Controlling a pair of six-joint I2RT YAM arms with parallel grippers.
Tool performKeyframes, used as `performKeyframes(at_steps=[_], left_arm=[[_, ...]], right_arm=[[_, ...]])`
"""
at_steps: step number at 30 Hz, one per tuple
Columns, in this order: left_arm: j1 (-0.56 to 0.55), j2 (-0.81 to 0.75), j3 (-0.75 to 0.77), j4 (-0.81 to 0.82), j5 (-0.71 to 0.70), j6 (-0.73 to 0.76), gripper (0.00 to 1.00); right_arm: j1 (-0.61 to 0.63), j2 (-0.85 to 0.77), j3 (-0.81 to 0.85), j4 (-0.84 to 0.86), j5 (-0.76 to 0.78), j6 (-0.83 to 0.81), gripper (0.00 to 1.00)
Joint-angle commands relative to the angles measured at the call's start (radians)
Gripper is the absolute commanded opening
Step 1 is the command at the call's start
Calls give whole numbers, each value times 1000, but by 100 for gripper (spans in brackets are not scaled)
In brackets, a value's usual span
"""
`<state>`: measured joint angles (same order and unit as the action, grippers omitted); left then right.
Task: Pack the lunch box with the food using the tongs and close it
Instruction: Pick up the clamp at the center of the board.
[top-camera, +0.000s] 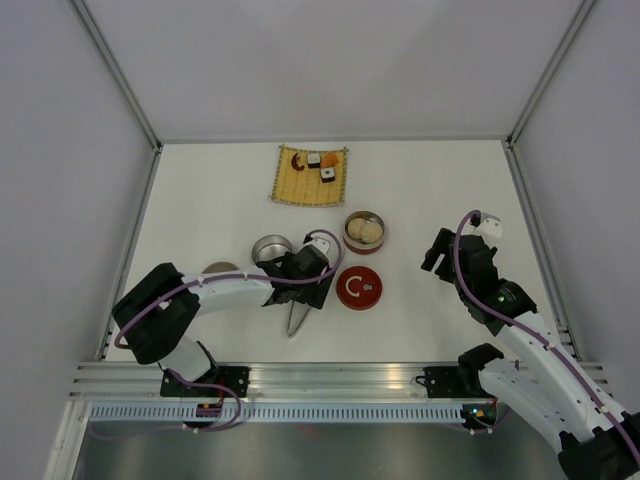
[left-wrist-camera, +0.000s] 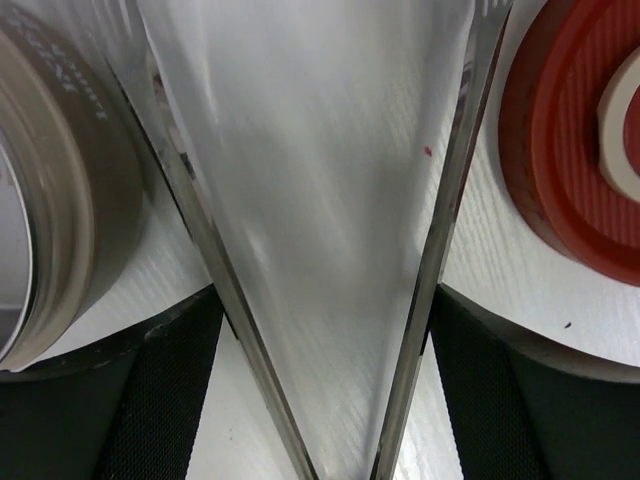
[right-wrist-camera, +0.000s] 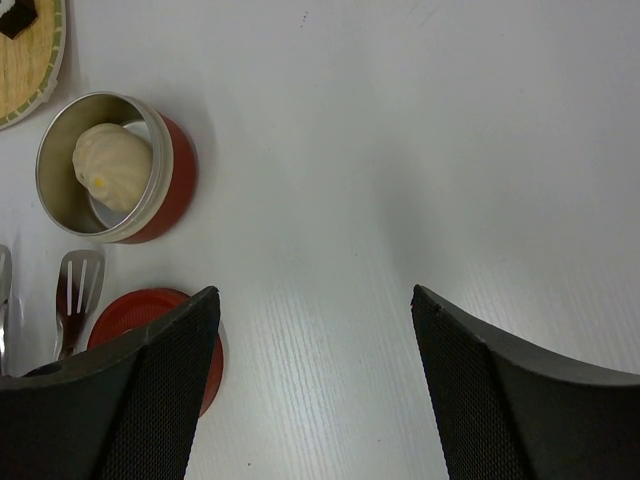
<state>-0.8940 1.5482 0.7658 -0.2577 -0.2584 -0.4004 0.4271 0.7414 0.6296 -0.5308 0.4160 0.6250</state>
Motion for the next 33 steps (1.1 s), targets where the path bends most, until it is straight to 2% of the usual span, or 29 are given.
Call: performKeyframes(at_steps=[1,5,7,15,20,25,29,33], left_arm=[[-13,56,12,28,-5,9,86],[-16,84,10,32,4,-17,75],[-16,89,9,32,8,-34,65],[-16,73,4,21,13,-48,48],[-17,32,-6,14,1,-46,45],[-17,-63,30,-43,-2,-29,44],[-17,-187,43,-67,19,-15,44],[-17,-247,58,-110,30,-8,45]], right_arm=[[-4,3,-1,23,4,8,84],[-4,9,-4,29,3,10,84],[-4,12,-4,31,1,10,84],[-4,12,-5,34,-2,12,84],[-4,19,-14,52,-57,24,84],[-4,62,-25,144,-310,16,81],[-4,98,-18,176,-371,4,82],[-2,125,-10,186,-404,13,82]])
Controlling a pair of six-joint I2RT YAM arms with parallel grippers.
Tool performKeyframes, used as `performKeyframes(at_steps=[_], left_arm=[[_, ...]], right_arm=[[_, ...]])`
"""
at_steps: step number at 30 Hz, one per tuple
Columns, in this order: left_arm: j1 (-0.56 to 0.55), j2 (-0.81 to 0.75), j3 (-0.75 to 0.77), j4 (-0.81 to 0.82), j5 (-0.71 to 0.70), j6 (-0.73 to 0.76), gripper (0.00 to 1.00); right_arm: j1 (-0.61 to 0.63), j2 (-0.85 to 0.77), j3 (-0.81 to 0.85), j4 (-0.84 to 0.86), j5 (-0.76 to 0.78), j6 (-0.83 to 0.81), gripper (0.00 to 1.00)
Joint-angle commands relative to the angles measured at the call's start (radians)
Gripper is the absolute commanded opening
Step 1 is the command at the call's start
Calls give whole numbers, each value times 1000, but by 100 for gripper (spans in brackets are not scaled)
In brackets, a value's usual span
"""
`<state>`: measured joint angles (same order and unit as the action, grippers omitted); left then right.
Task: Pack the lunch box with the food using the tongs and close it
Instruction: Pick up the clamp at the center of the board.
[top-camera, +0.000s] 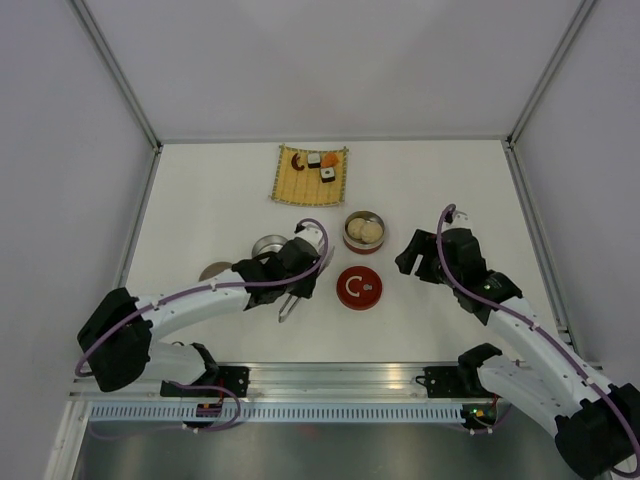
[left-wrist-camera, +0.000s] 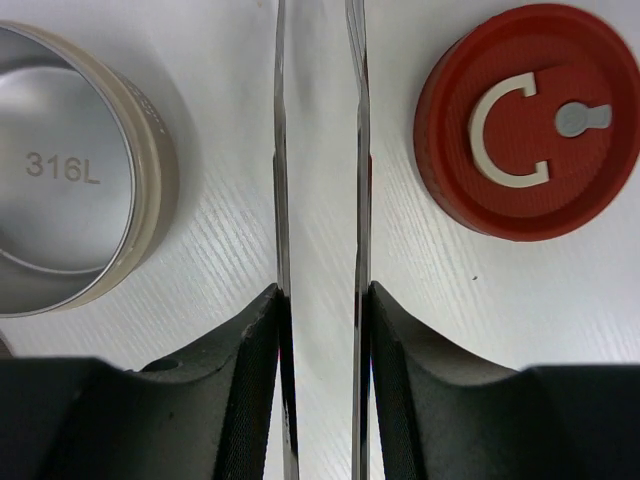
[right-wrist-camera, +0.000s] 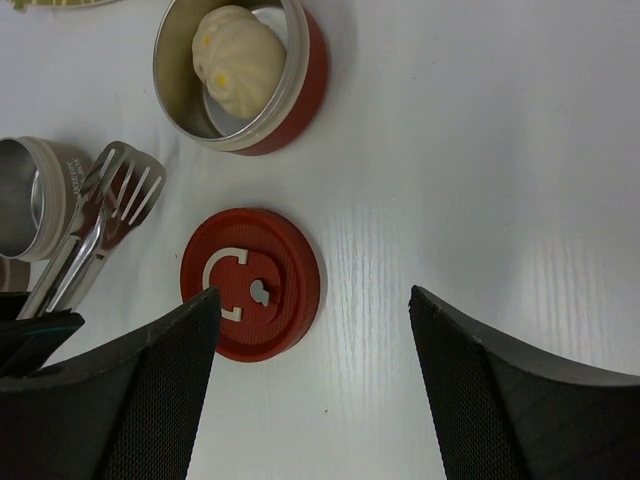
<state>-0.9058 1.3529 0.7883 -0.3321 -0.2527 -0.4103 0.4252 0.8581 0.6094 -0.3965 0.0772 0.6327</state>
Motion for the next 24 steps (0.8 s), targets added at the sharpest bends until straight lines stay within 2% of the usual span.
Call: performKeyframes(at_steps=[1,8,14,24], left_arm=[[-5,-58,35,-42,27,4,45],[-5,-129,28,-70,52,-7,46],[-7,-221,45,-117,3,-7,50],[-2,-233,88,-171,-62,-19,54]], right_arm=[[-2,7,10,54,-73,5,82],[0,18,9,140,-175,50,83],[1,32,-3,130,-154,48,84],[1,18,-13,111,-131,45,85]])
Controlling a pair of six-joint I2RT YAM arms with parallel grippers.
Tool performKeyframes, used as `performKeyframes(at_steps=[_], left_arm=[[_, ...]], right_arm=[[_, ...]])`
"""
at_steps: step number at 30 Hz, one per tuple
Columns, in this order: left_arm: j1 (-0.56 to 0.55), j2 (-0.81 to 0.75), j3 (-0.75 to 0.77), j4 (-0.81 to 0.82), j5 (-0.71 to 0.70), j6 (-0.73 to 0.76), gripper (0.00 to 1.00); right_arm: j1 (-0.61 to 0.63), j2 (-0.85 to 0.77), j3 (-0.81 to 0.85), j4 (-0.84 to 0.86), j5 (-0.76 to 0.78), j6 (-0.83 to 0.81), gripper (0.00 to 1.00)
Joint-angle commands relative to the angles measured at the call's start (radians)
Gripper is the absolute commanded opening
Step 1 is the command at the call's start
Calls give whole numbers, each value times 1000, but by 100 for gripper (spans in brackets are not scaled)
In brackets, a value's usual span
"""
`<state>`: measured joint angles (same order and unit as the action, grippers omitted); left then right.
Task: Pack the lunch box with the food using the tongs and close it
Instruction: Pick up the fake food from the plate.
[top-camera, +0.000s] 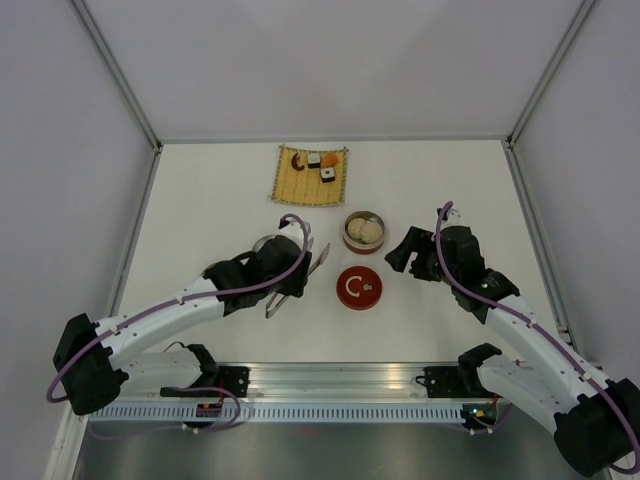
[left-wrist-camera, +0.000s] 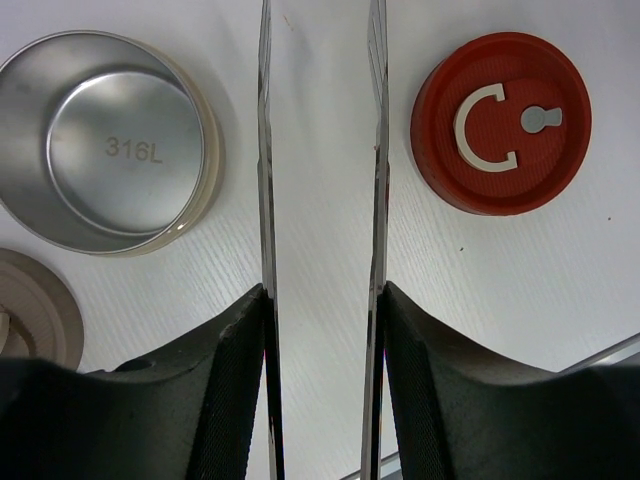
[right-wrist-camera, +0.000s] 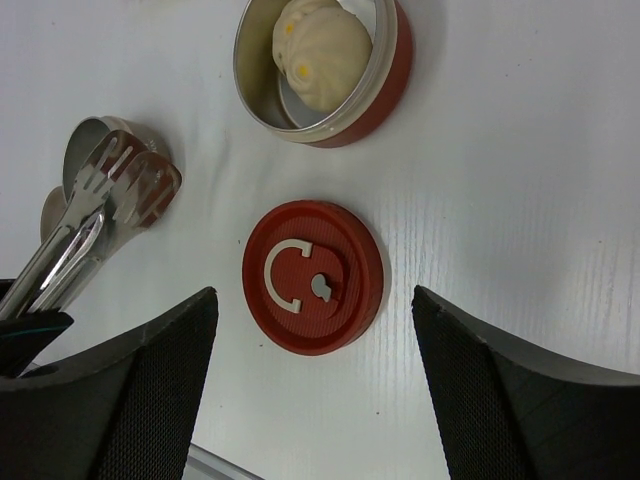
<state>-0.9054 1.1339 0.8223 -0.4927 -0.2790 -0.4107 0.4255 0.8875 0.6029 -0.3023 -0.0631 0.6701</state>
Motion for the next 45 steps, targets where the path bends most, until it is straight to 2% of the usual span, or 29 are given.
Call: performKeyframes(at_steps=[1,6,13,16,23,28,36,45], left_arm=[[-1,-11,57,-10,-32,-25,54],[-1,15,74,-21,-14,-46,54],[20,43,127,-46,-71,-59,55],[54,56,165,-46,-72,-37,55],[215,133,248,3,-5,33,55],[260,250,377,22,-2,93,55],[260,522,615,39,-28,144,54],[260,725,811,31,-65,158,57]], right_arm=[[1,-12,-6,20,-4,6,85],[1,-7,-14,46,-41,-10,85],[1,-5,-28,40,-27,-12,86],[1,-5,-26,16,-4,-27,86],[-1,-10,-25,-40,94,-44,88],[1,-2,-28,-41,132,-53,90],[-1,59,-11,-32,187,-90,90],[-25,85,26,-14,261,-116,92]])
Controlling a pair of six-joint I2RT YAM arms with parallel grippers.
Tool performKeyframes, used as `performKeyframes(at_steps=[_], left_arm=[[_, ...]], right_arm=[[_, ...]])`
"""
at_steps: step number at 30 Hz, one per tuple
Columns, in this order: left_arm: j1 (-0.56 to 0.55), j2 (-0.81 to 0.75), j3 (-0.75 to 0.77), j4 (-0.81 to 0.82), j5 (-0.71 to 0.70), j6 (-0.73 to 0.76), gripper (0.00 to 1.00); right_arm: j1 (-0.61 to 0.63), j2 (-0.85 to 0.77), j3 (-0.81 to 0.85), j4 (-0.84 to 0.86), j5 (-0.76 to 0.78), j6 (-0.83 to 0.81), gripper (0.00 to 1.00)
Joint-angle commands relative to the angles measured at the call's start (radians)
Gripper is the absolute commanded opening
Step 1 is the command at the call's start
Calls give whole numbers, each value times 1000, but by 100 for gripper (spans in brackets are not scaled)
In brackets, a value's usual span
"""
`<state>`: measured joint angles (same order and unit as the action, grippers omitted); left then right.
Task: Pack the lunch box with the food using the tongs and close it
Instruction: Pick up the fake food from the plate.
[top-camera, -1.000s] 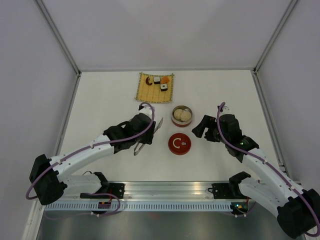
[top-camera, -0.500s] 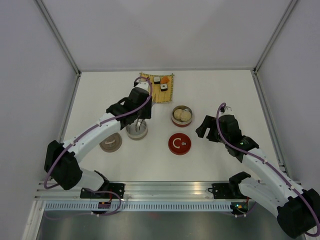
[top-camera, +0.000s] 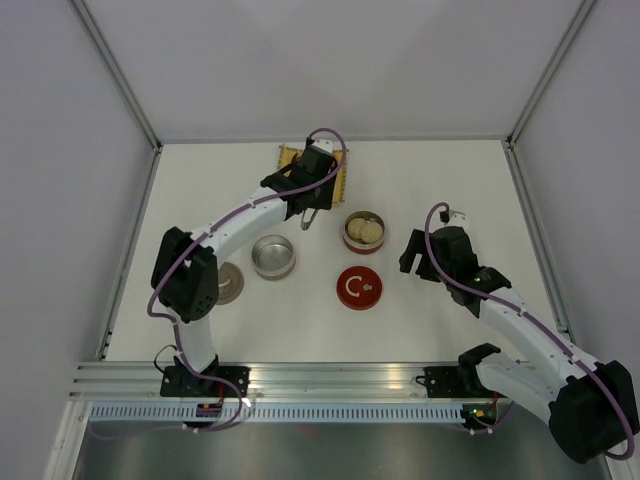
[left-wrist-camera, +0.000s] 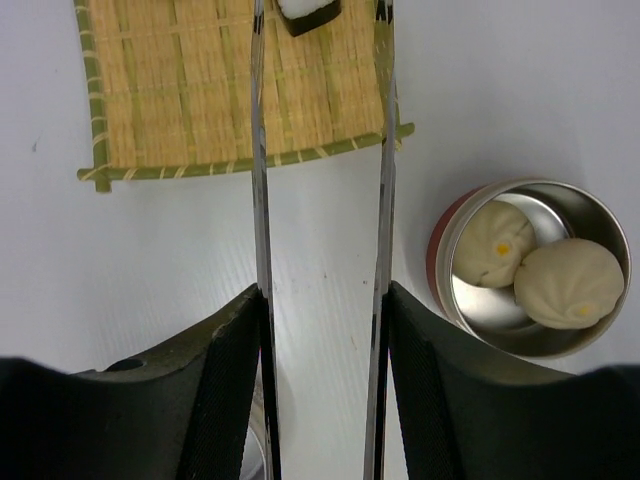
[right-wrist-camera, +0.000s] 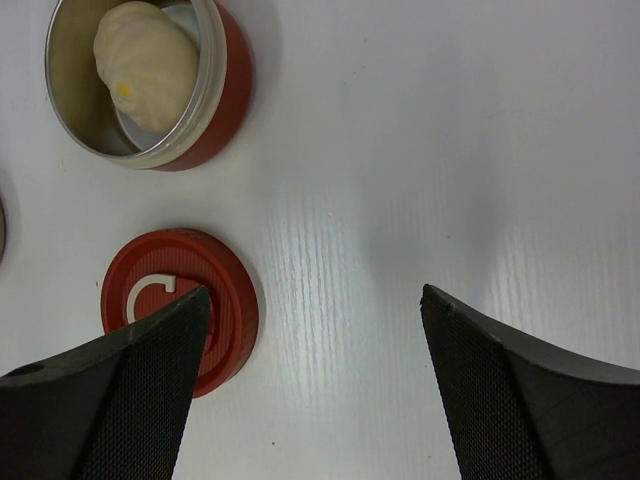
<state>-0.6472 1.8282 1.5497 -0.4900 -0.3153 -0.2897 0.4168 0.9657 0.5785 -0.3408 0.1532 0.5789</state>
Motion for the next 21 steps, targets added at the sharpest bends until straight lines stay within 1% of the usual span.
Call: performKeyframes(at_steps=[1,7,12,21], left_arm=[[1,60,98,25,-25,35,57],[3,152,174,13,-34,15,57],[4,195,210,-5,-73,12,59],[4,258,270,-16,-82,4,60]], right_arm=[[-19,14,55,26,43,-33,92],[-58,47,64,28,28,-54,92],[-87,48,50,43,6,-65,92],[-122,79,55,60,-38,-76,92]])
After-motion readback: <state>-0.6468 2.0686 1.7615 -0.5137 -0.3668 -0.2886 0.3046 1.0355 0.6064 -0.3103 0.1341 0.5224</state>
